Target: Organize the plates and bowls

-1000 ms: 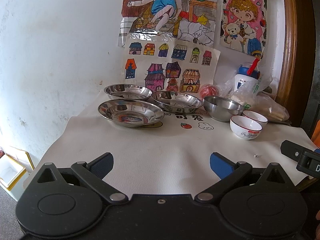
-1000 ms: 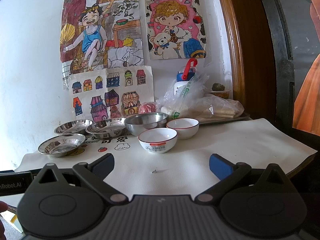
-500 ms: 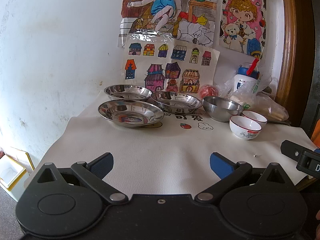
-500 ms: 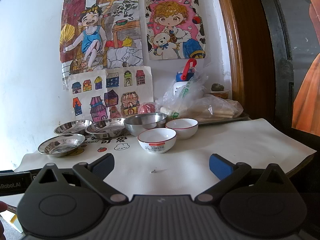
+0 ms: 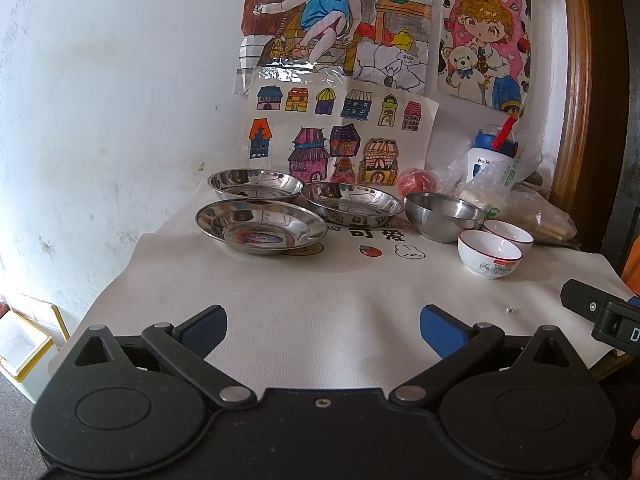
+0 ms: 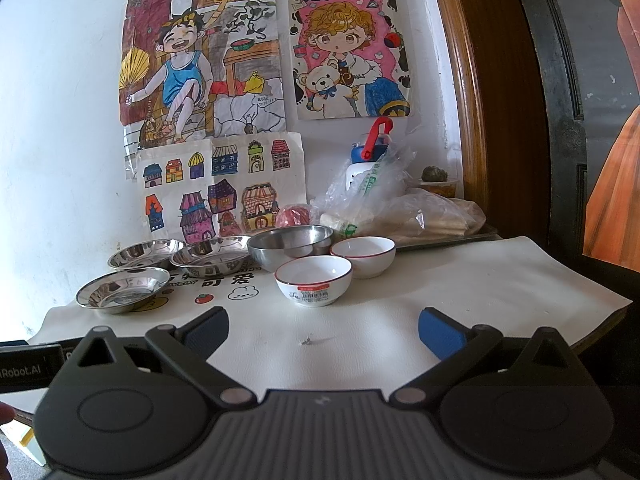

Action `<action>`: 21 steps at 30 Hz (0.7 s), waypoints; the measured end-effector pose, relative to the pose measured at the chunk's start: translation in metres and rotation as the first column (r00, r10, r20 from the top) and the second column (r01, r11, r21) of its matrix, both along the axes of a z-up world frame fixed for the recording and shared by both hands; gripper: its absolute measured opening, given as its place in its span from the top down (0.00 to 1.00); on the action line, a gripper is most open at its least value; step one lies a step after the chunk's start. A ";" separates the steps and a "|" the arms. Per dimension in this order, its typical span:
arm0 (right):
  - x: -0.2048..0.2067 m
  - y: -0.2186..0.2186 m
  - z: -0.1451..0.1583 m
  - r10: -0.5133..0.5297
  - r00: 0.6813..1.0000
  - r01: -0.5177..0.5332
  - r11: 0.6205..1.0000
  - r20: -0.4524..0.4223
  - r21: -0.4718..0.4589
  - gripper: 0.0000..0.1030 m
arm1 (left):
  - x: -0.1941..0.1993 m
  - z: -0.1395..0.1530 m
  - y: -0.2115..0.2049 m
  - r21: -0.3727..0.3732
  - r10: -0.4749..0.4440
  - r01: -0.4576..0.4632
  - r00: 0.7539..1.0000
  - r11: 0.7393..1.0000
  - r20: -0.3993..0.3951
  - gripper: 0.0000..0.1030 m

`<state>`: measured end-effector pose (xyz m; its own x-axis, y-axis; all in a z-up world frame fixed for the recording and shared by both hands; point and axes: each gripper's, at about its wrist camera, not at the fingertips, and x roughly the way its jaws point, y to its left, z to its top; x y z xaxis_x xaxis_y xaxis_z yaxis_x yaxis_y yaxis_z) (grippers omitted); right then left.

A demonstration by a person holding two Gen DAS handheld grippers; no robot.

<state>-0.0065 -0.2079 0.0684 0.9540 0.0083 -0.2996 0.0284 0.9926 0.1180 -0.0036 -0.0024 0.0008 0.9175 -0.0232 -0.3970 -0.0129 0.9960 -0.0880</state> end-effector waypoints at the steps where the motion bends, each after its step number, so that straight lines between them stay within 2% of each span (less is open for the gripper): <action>1: 0.000 0.000 0.000 0.000 1.000 0.000 1.000 -0.001 0.000 0.00 | 0.000 0.000 0.000 0.001 0.001 -0.001 1.000 1.000 0.000 0.01; 21: -0.001 -0.001 0.000 0.000 1.000 0.000 1.000 0.001 0.000 0.00 | 0.000 0.000 0.000 0.001 0.000 0.000 1.000 1.000 0.000 0.01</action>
